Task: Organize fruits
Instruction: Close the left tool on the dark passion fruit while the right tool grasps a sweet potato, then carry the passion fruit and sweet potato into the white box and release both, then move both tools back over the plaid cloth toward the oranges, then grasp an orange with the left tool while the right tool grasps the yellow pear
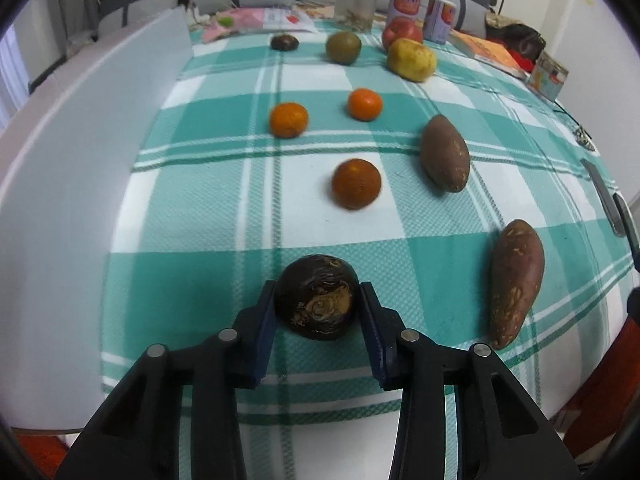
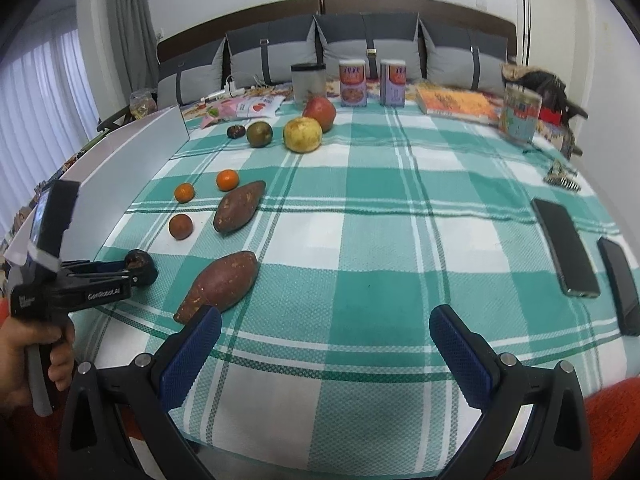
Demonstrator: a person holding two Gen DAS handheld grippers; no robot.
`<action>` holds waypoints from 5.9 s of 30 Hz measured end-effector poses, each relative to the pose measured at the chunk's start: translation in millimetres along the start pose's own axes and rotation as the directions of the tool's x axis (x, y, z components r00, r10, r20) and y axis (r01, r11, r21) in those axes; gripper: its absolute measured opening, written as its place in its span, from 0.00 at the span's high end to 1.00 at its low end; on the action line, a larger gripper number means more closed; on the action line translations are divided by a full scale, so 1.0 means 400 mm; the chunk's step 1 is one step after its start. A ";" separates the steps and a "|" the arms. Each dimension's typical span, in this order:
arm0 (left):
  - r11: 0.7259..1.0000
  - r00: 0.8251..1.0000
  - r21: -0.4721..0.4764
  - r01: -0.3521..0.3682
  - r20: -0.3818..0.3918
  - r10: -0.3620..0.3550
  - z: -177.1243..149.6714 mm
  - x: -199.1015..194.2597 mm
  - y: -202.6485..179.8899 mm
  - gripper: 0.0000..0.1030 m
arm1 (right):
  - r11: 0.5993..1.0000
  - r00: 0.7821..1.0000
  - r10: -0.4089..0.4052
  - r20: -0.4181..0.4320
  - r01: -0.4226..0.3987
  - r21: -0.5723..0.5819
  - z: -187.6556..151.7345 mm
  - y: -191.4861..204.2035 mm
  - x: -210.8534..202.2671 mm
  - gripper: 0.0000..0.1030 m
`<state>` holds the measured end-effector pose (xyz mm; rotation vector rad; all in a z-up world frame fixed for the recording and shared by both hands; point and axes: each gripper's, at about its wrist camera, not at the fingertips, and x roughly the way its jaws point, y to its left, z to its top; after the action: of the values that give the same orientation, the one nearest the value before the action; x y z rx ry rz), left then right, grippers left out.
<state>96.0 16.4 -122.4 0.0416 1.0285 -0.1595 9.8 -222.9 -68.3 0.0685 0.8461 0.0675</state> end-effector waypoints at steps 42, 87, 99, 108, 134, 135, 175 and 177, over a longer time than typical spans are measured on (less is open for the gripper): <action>0.882 0.976 -0.418 -0.216 -0.061 0.210 0.076 -0.226 0.686 0.61 | 0.791 0.720 0.452 -0.527 -0.596 -0.136 0.368 0.981 0.339 0.61; 0.931 0.893 -0.198 -0.306 0.279 0.353 0.103 -0.315 0.169 0.12 | 0.984 0.990 -0.134 0.047 0.139 -0.111 0.017 -0.031 0.073 0.12; 0.994 0.991 -0.108 -0.003 0.132 0.017 -0.033 -0.091 -0.006 0.11 | 0.990 0.991 -0.133 0.031 0.134 -0.040 0.018 -0.085 0.095 0.12; 0.998 0.997 -0.048 -0.042 0.064 0.045 -0.060 -0.003 -0.018 0.11 | 0.990 0.990 -0.137 -0.029 0.136 -0.028 0.006 -0.093 0.150 0.12; 0.998 0.998 -0.023 -0.054 0.009 0.054 -0.045 0.021 -0.026 0.02 | 0.987 0.989 -0.148 -0.018 0.147 -0.061 -0.005 -0.071 0.163 0.12; 0.999 0.999 -0.037 -0.038 0.004 0.038 -0.038 0.018 -0.020 0.03 | 0.988 0.989 -0.147 -0.014 0.146 -0.058 -0.003 -0.073 0.160 0.12; 0.989 0.993 -0.108 0.103 0.066 -0.096 0.087 0.030 0.095 0.71 | 0.999 0.942 0.017 -0.336 -0.004 0.038 0.625 0.050 0.697 0.12; 0.988 0.993 -0.115 0.106 0.060 -0.099 0.088 0.034 0.100 0.71 | 0.999 0.939 0.017 -0.343 0.000 0.050 0.628 0.050 0.724 0.36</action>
<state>138.8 50.7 -117.6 -0.1225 0.9850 -0.1921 388.8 -186.5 -116.4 0.1094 1.1976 0.0678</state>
